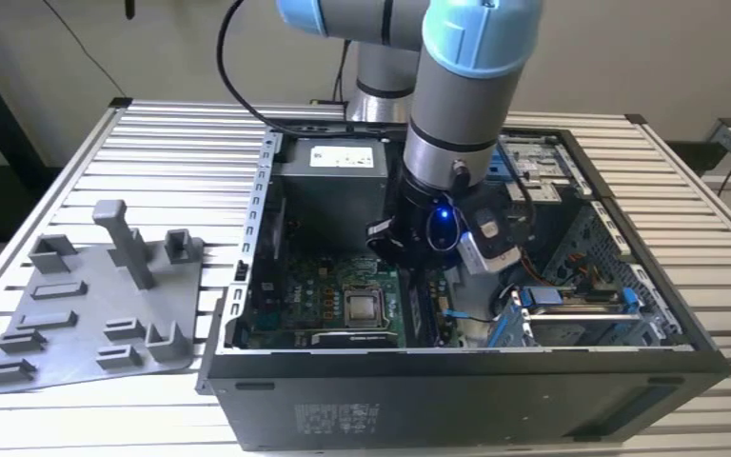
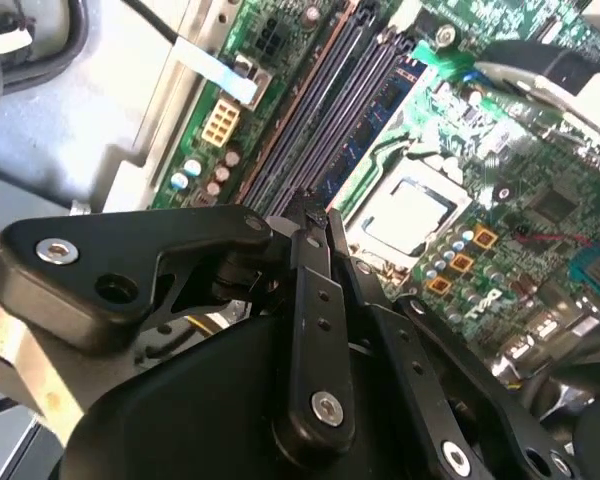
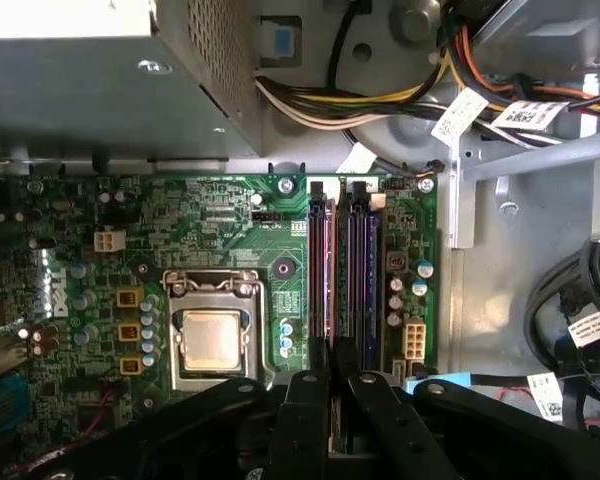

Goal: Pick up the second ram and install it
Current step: 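Insert the second ram into the second slot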

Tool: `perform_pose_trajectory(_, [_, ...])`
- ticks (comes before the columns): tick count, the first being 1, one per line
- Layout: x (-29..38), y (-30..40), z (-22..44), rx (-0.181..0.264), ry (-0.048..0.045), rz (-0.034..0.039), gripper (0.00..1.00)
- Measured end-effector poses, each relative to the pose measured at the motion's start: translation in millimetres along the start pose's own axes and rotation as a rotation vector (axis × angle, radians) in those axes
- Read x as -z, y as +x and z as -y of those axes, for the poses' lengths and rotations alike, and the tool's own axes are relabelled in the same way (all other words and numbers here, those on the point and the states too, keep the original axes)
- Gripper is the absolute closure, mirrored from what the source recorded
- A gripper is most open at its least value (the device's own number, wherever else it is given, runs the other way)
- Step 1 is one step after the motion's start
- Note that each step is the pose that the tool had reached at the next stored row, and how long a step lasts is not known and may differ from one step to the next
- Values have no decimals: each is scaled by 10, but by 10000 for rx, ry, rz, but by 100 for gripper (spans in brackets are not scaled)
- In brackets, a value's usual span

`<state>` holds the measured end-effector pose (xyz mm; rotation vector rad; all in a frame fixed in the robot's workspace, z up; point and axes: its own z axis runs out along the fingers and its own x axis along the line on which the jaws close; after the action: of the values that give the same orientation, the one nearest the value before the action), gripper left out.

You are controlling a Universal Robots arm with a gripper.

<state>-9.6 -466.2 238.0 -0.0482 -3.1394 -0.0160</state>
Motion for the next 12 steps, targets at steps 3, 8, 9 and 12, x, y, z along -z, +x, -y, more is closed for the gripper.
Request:
perform_pose_trajectory(3, [-25, 0, 18, -7, -4, 1, 86])
perform_pose_trajectory(8, [-47, -1, 22, -47, -1, 1, 86])
perform_pose_trajectory(9, [-50, -1, 22, -51, -1, 1, 86])
perform_pose_trajectory(12, [-61, -4, 23, -64, 0, 0, 86])
